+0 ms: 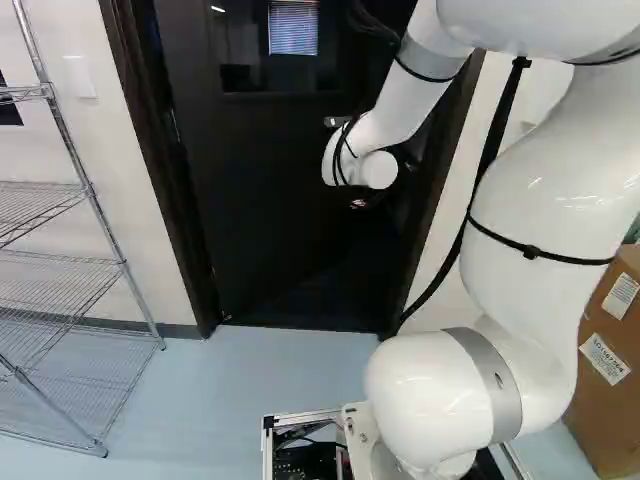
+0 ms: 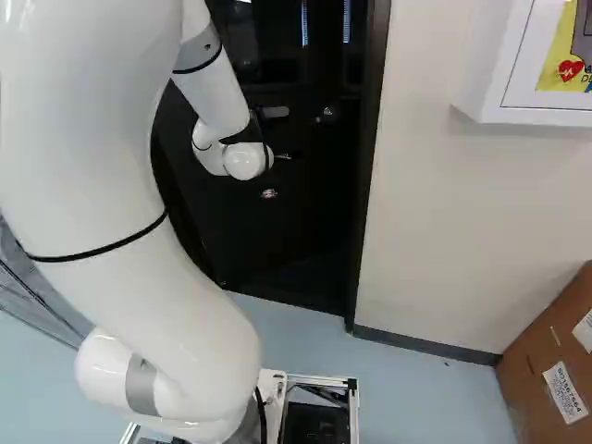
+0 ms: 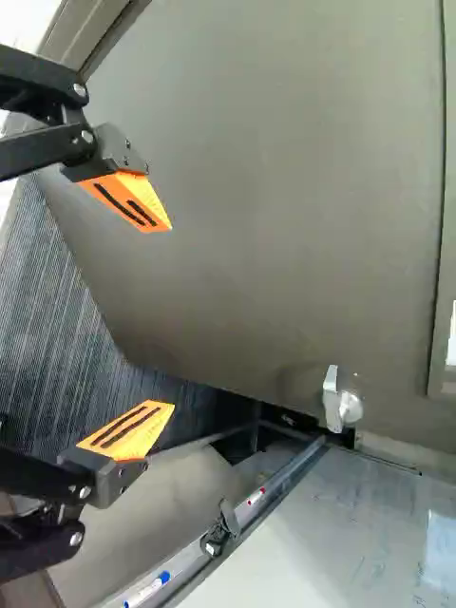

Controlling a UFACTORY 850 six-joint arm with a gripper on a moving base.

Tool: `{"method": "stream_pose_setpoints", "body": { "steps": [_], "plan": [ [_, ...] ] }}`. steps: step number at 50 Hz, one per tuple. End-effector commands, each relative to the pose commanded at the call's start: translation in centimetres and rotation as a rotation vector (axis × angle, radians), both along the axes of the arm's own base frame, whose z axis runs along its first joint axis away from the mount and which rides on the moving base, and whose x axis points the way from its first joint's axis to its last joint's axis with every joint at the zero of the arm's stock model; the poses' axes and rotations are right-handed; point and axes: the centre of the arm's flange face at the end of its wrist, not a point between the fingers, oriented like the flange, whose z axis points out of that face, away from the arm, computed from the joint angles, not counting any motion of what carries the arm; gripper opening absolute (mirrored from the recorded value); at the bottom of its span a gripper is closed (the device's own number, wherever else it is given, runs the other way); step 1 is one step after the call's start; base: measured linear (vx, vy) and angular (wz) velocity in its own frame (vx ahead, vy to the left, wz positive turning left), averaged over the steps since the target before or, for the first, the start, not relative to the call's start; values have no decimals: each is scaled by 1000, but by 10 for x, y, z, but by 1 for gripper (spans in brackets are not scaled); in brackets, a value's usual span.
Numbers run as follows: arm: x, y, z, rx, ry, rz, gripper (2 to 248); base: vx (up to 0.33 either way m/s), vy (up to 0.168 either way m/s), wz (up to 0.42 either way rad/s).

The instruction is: Open the door and move inside

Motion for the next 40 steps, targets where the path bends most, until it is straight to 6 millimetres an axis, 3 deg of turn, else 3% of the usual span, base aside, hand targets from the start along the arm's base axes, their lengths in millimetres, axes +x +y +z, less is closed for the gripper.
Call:
{"method": "stream_pose_setpoints", "body": {
  "steps": [40],
  "plan": [
    [-82, -10, 3, 1, -59, -23, 247, 0, 0, 0]
  ]
}}
